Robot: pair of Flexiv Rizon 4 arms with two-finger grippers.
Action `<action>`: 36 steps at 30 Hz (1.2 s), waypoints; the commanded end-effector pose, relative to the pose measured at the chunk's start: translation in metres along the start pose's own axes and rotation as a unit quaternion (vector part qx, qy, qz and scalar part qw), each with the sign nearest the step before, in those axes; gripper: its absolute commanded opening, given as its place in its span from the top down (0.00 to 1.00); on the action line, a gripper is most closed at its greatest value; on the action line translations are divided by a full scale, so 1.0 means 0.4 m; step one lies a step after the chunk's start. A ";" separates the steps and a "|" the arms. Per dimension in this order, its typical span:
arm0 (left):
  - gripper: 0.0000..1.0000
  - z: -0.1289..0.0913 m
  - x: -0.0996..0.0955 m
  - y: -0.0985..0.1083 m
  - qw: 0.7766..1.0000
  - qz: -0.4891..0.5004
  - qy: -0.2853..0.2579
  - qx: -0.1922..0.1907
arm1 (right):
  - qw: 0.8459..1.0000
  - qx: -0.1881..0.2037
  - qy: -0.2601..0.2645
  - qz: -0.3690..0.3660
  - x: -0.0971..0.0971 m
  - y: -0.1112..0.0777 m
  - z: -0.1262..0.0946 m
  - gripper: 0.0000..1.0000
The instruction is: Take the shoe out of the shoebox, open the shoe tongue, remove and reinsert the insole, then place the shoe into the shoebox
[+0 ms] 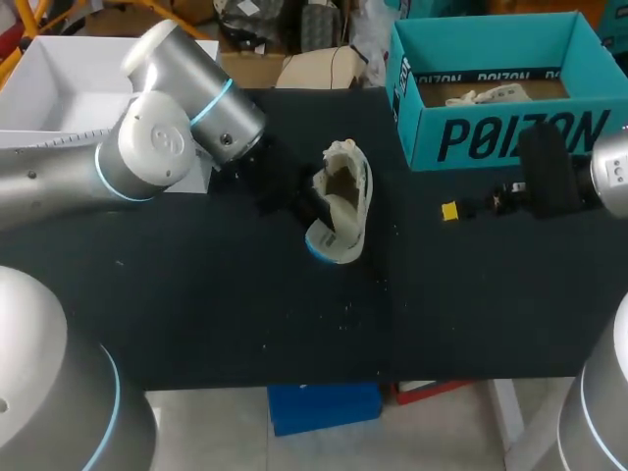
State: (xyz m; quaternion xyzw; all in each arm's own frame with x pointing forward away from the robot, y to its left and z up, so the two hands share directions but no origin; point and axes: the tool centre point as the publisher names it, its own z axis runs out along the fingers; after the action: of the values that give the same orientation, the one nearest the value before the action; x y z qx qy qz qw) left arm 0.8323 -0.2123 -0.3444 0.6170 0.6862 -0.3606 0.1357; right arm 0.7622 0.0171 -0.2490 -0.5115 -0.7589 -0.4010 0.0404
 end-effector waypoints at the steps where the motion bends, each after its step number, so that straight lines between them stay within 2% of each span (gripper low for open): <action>1: 1.00 0.027 -0.015 0.043 1.000 0.003 0.010 -0.010 | 1.000 0.001 -0.001 0.000 0.001 0.001 0.000 0.00; 18: 1.00 0.066 -0.004 0.173 0.999 -0.014 -0.028 -0.044 | 1.000 0.001 -0.001 0.000 0.001 0.001 0.000 0.00; 23: 1.00 0.067 -0.007 0.197 0.997 -0.017 -0.029 -0.071 | 1.000 0.001 -0.001 0.000 0.001 0.001 0.000 0.00; 25: 0.71 0.068 -0.011 0.189 0.997 -0.016 -0.027 -0.072 | 1.000 0.001 -0.001 0.000 0.001 0.001 0.000 0.00; 26: 0.63 0.065 -0.013 0.182 0.997 -0.016 -0.027 -0.072 | 1.000 0.001 -0.001 0.000 0.001 0.001 0.000 0.00; 30: 0.44 0.051 -0.016 0.152 0.997 -0.014 -0.021 -0.069 | 1.000 0.001 -0.001 0.000 0.001 0.001 0.000 0.00; 32: 0.36 0.041 -0.016 0.134 0.997 -0.014 -0.020 -0.067 | 1.000 0.001 -0.001 0.000 0.001 0.001 0.000 0.00; 36: 0.40 0.020 -0.017 0.097 0.998 -0.012 -0.019 -0.066 | 1.000 0.001 -0.001 0.000 0.001 0.001 0.000 0.00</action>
State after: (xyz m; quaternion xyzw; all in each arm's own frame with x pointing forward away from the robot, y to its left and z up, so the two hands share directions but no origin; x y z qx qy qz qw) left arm 0.8803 -0.2344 -0.3710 0.5928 0.7095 -0.3355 0.1806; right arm 0.7616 0.0166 -0.2488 -0.5113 -0.7587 -0.4016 0.0404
